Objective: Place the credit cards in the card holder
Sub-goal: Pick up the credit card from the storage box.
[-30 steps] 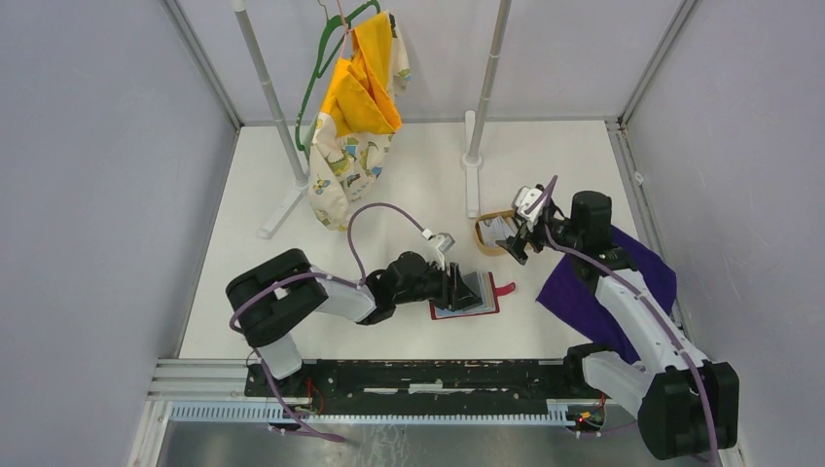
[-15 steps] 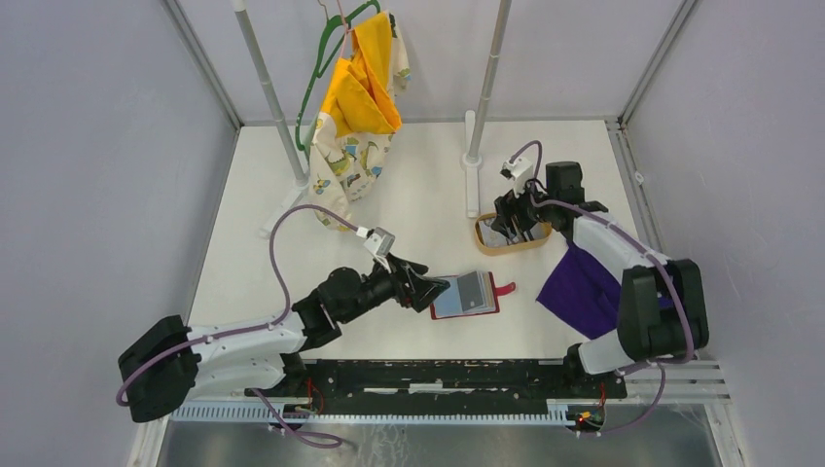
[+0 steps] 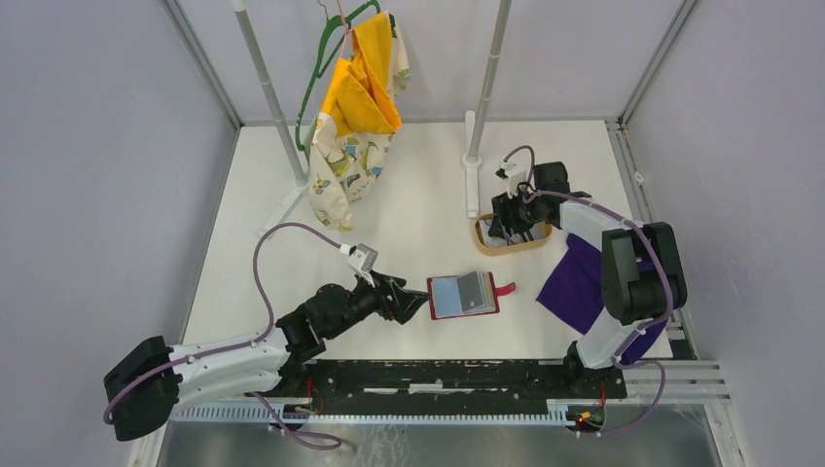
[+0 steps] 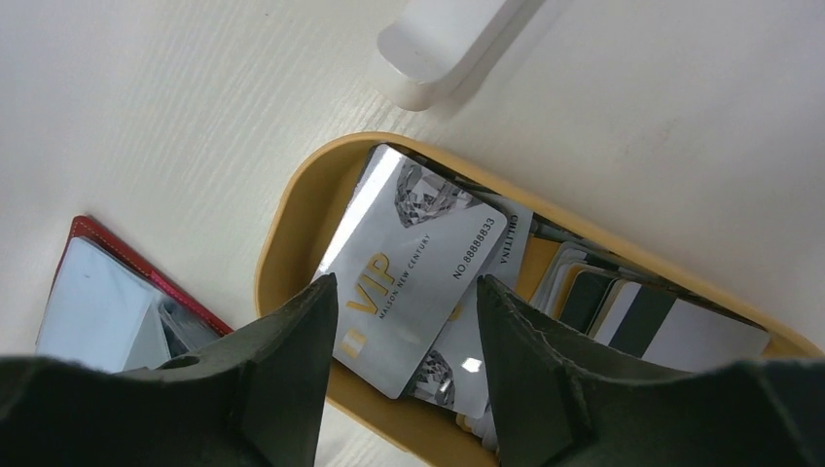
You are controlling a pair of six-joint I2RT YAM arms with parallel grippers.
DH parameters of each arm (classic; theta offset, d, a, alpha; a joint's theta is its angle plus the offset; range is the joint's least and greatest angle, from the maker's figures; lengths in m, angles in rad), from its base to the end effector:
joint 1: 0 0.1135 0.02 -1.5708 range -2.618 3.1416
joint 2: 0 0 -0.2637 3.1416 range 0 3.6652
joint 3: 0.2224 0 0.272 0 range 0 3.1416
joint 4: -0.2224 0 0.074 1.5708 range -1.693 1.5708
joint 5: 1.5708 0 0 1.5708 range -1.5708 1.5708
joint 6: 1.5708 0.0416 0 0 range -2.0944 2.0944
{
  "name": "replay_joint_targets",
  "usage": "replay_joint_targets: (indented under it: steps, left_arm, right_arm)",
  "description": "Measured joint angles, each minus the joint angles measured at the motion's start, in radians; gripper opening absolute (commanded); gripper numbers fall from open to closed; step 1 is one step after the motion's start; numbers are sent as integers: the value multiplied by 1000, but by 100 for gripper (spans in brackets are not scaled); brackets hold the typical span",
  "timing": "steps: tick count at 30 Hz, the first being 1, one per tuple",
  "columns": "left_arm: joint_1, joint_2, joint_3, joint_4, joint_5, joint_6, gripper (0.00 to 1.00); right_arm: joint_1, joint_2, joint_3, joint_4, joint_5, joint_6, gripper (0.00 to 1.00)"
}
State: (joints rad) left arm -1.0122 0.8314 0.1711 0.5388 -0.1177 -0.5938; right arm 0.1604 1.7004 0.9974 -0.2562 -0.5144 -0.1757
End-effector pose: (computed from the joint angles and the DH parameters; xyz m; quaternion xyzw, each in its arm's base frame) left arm 0.1118 -0.1696 0.1790 0.1171 0.7392 -0.4455 0.4913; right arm 0.3507 0.0775 0.1590 -0.2297 0.8964 0.2403 0.2930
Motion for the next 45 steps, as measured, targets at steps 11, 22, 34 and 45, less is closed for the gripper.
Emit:
replay_joint_targets:
  steps: [11,22,34,45]
  left_arm:
    - [0,14,0,-10,-15,0,92]
    - [0,64,0,-5,-14,0,92]
    - [0,129,0,18,-12,0,92]
    - [0,145,11,32,-6,0,91]
  right_arm:
    - [-12,16,-24,44,-130,88,45]
    - [-25,10,-113,166,-356,266,38]
    - [-25,0,-140,177,-418,289,42]
    - [17,21,-118,111,-380,239,45]
